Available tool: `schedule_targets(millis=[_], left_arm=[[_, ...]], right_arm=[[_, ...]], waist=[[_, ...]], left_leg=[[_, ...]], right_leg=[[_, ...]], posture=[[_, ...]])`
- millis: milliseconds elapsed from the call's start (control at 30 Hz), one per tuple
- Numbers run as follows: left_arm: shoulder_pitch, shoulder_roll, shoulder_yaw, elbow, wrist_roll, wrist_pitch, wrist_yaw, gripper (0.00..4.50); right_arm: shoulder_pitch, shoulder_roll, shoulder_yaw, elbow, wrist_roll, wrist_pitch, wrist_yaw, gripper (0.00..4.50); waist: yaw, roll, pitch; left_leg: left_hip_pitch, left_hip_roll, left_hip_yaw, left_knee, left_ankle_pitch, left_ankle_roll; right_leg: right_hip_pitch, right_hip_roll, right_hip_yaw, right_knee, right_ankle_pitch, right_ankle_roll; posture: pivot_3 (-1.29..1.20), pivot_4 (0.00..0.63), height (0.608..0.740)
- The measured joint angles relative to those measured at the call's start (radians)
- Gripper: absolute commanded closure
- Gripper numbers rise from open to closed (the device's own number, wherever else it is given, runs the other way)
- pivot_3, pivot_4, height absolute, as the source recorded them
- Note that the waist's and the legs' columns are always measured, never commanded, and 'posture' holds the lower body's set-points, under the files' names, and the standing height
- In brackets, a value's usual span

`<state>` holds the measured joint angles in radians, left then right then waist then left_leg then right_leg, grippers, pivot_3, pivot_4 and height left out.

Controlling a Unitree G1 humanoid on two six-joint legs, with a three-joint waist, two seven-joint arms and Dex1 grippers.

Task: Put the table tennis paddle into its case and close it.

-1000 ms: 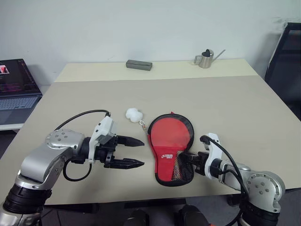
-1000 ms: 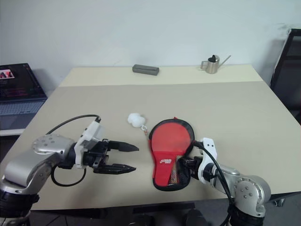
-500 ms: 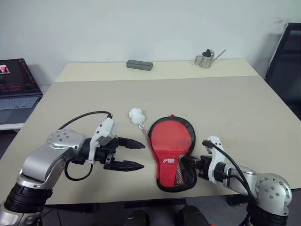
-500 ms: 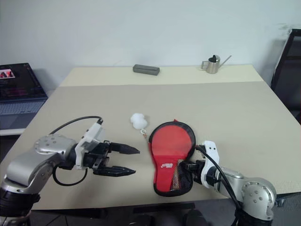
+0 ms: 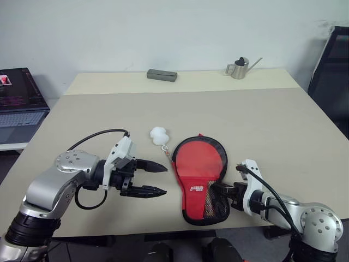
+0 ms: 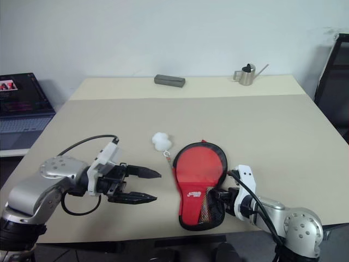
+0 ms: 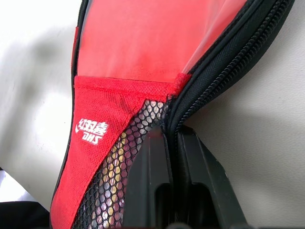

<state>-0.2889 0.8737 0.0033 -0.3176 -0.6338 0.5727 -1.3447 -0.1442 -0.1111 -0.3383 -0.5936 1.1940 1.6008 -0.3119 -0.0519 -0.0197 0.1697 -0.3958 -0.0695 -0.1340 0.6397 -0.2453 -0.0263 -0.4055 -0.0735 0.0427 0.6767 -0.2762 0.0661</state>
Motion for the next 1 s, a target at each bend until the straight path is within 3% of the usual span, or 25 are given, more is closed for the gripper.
schedule_targets(millis=[300,400,567,700,800,1000], left_arm=[[0.001,0.000,-0.001,0.000,0.004,-0.013,0.002,1.13],[0.003,-0.001,-0.001,0.000,0.007,-0.014,0.004,1.13],[0.006,-0.007,-0.003,0.000,0.008,-0.016,0.007,1.13],[0.006,-0.016,-0.014,0.000,0.013,-0.022,0.013,1.13],[0.007,-0.019,-0.012,0.008,0.017,-0.037,0.031,1.13],[0.012,-0.024,0.014,0.016,0.022,-0.042,0.071,1.13]], right_arm=[[0.030,0.092,-0.045,-0.058,0.050,-0.004,-0.138,1.01],[0.050,0.042,-0.050,-0.069,0.109,-0.029,-0.165,1.01],[0.078,-0.151,-0.014,-0.062,0.336,-0.179,-0.246,1.01],[0.079,-0.350,0.060,-0.054,0.479,-0.299,-0.241,0.09],[0.006,-0.464,0.072,-0.063,0.438,-0.349,-0.091,0.01],[-0.079,-0.619,0.157,-0.085,0.134,-0.489,0.294,0.01]], waist=[[0.002,0.000,0.000],[0.002,0.000,0.000],[0.002,0.001,0.001],[0.001,0.000,0.001],[0.000,0.000,0.001],[0.011,0.000,0.001]], left_leg=[[0.000,0.000,0.000,0.000,0.000,0.000],[0.000,0.000,0.000,0.000,0.000,0.000],[0.000,0.001,0.000,0.000,0.000,0.000],[-0.001,0.001,0.002,0.000,0.000,0.000],[-0.001,0.003,0.002,0.000,0.000,0.000],[-0.002,0.005,0.001,0.000,0.000,0.000]], right_leg=[[0.000,0.000,0.000,-0.001,0.000,0.000],[0.001,0.000,0.000,-0.002,0.000,0.000],[0.001,0.000,0.000,-0.002,0.000,0.000],[0.001,0.001,0.000,-0.003,0.000,0.000],[0.001,0.002,0.000,-0.004,0.000,0.000],[0.001,0.005,-0.002,-0.007,0.000,0.000]], posture=[[0.00,0.150,0.740],[0.00,0.150,0.740],[0.00,0.150,0.740],[0.00,0.150,0.740],[0.00,0.150,0.740],[0.00,0.150,0.740]])
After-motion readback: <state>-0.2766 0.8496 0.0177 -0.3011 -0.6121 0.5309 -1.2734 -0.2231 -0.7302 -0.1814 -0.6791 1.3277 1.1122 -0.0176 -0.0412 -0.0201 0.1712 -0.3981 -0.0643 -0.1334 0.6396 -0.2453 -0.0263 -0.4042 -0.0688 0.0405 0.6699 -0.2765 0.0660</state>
